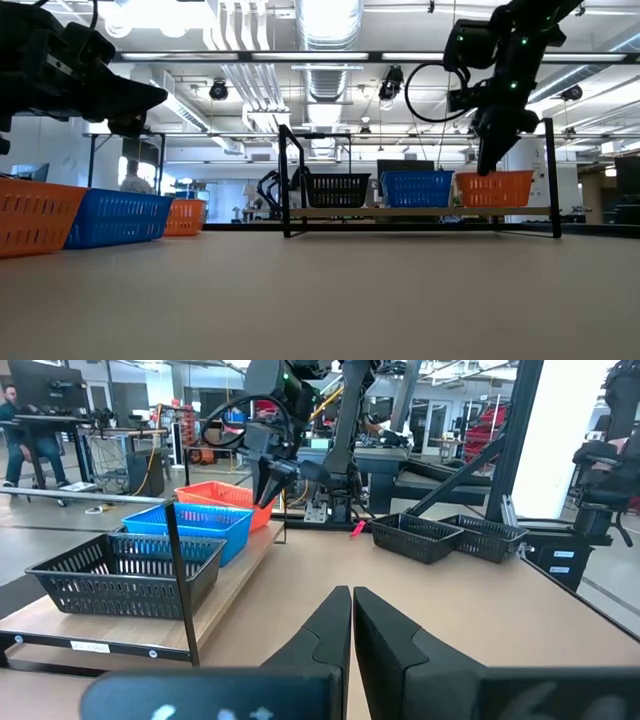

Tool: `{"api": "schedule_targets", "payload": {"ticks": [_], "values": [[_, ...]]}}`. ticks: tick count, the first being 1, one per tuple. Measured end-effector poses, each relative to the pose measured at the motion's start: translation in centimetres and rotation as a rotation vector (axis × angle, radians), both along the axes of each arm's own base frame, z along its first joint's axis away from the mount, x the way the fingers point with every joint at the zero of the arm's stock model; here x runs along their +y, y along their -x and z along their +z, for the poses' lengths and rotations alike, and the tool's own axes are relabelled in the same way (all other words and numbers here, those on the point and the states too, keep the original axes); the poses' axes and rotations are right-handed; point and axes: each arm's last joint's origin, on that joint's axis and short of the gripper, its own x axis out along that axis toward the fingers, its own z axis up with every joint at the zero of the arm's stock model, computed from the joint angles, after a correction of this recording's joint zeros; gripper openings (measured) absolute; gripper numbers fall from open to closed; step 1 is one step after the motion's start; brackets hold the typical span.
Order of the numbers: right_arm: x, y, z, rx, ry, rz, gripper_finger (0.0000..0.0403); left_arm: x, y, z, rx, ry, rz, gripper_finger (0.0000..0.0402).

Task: Stack baskets on shelf by color
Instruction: Put the bottom right orange basket on the shelf

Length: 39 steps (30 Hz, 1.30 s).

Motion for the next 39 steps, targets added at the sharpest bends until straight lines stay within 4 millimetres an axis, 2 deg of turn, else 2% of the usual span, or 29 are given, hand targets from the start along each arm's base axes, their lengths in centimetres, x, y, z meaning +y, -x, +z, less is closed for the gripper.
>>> {"api": "schedule_targets", "payload": {"ticks": [15, 28, 35, 39], "values": [[0.26, 0.58, -0.23, 0.108, 0.013, 0.137, 0.0052, 0.0, 0.0, 0.01, -0.001, 0.0, 0.0, 0.0], [0.17, 0.73, -0.22, 0.161, 0.067, 0.183, 0.0051, 0.0, 0.0, 0.0, 0.0, 0.0, 0.0, 0.0], [0.17, 0.74, -0.22, 0.168, 0.071, 0.205, 0.0015, 0.0, 0.0, 0.01, -0.001, 0.0, 0.0, 0.0], [0.2, 0.78, -0.22, 0.17, 0.067, 0.202, 0.0011, 0.0, 0.0, 0.01, 0.0, 0.0, 0.0, 0.0]]}}
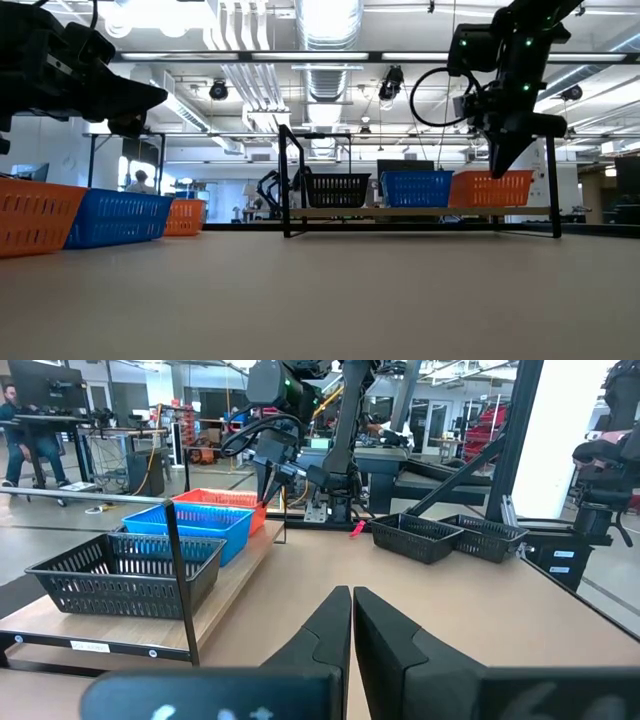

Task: Stack baskets on shelf by color
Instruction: Put the bottom right orange basket on the shelf, then stack the top orange basket on top of the orange basket on the shelf

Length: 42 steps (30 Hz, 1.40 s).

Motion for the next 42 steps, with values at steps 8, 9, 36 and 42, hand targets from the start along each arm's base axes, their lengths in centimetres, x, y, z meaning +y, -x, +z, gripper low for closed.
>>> {"api": "schedule_targets", "payload": {"ticks": [8, 9, 36, 42], "values": [[0.1, 0.3, -0.1, 0.004, -0.029, -0.066, 0.001, 0.0, 0.0, 0.0, 0.0, 0.0, 0.0, 0.0], [0.1, 0.3, -0.1, 0.005, -0.03, -0.066, 0.001, 0.0, 0.0, 0.0, 0.0, 0.0, 0.0, 0.0], [0.3, 0.2, 1.7, -0.104, 0.04, -0.21, 0.0126, 0.0, 0.0, 0.0, 0.0, 0.0, 0.0, 0.0], [2.3, -0.7, 2.6, -0.293, -0.053, -0.283, 0.0118, 0.0, 0.0, 0.0, -0.001, 0.0, 0.0, 0.0]]}}
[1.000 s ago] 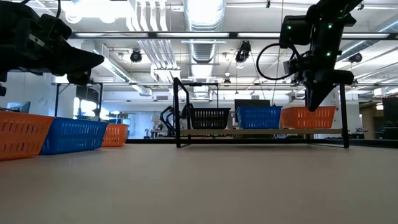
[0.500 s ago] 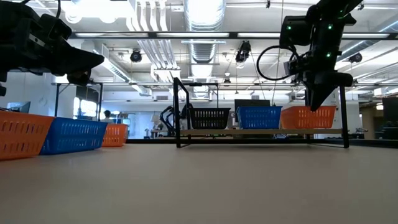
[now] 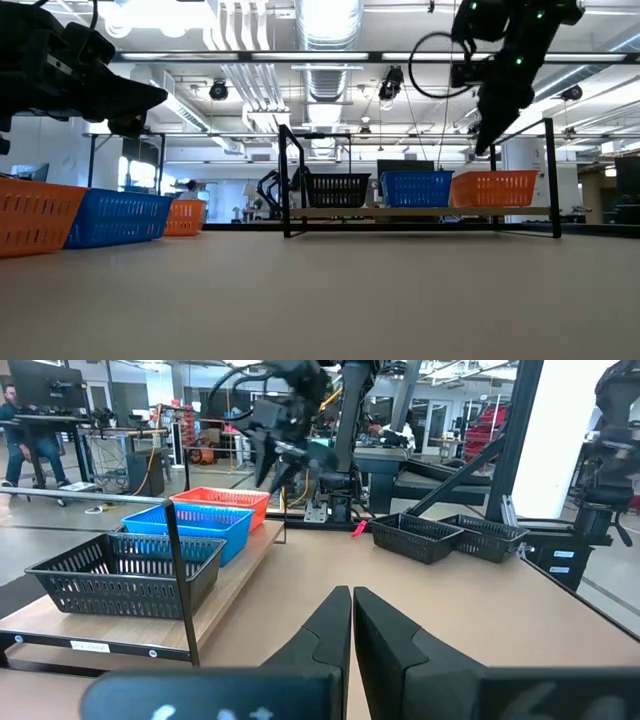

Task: Stack baskets on shelf by color
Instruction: Stack the top orange basket on top of the orange basket on the shelf

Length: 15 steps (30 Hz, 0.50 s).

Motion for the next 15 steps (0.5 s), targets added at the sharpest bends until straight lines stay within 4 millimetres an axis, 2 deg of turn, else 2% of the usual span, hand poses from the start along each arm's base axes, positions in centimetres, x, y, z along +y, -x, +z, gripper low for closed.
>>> {"api": "schedule_targets", "payload": {"ticks": [7, 15], "values": [[5.6, -3.3, -1.7, -0.326, -0.013, 0.162, 0.0095, 0.0, 0.0, 0.0, 0.001, 0.0, 0.0, 0.0], [11.4, -5.9, -6.0, -0.69, -0.014, 0.331, 0.0068, 0.0, 0.0, 0.0, 0.001, 0.001, 0.0, 0.0]]}}
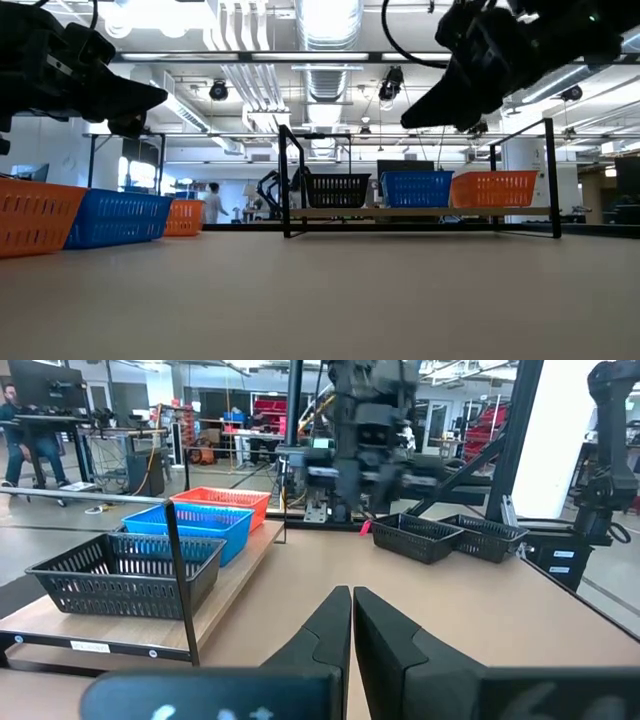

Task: Stack baskets on shelf by color
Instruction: Stack the top orange basket on top of the orange basket on the shelf

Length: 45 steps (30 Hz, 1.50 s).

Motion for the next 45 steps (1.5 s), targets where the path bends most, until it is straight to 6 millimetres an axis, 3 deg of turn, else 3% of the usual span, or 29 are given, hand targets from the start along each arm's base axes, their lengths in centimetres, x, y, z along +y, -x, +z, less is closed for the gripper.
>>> {"api": "schedule_targets", "payload": {"ticks": [9, 18, 21, 24, 29, 32, 37, 45], "values": [[4.9, -0.9, -3.1, -0.014, 0.022, -0.035, 0.0044, 0.0, 0.0, 0.0, -0.001, -0.001, 0.0, 0.0], [10.9, 0.2, -2.3, -0.086, 0.061, -0.028, 0.0026, 0.0, 0.0, 0.0, 0.0, 0.0, 0.0, 0.0], [12.1, 1.1, -2.1, -0.11, 0.086, -0.041, 0.0027, 0.0, 0.0, 0.2, -0.018, -0.005, 0.0, 0.0], [12.7, 1.8, -2.2, -0.122, 0.103, -0.073, 0.0027, 0.0, 0.0, 1.5, -0.151, 0.001, -0.003, 0.0], [11.8, 2.1, -3.1, -0.075, 0.169, -0.138, 0.0027, -0.2, 0.6, 4.4, -0.45, 0.1, -0.046, 0.0], [10.3, 1.9, -3.9, -0.031, 0.216, -0.191, 0.0027, -0.1, 0.4, 4.7, -0.489, 0.086, -0.05, 0.0], [7.3, 1.8, -5.6, 0.082, 0.358, -0.225, 0.0027, 0.6, -1.1, 3.8, -0.351, 0.122, 0.074, 0.0], [3.3, 1.0, -6.5, 0.215, 0.519, -0.247, 0.0028, 1.9, -4.9, 5.2, -0.029, 0.196, 0.187, 0.0]]}}
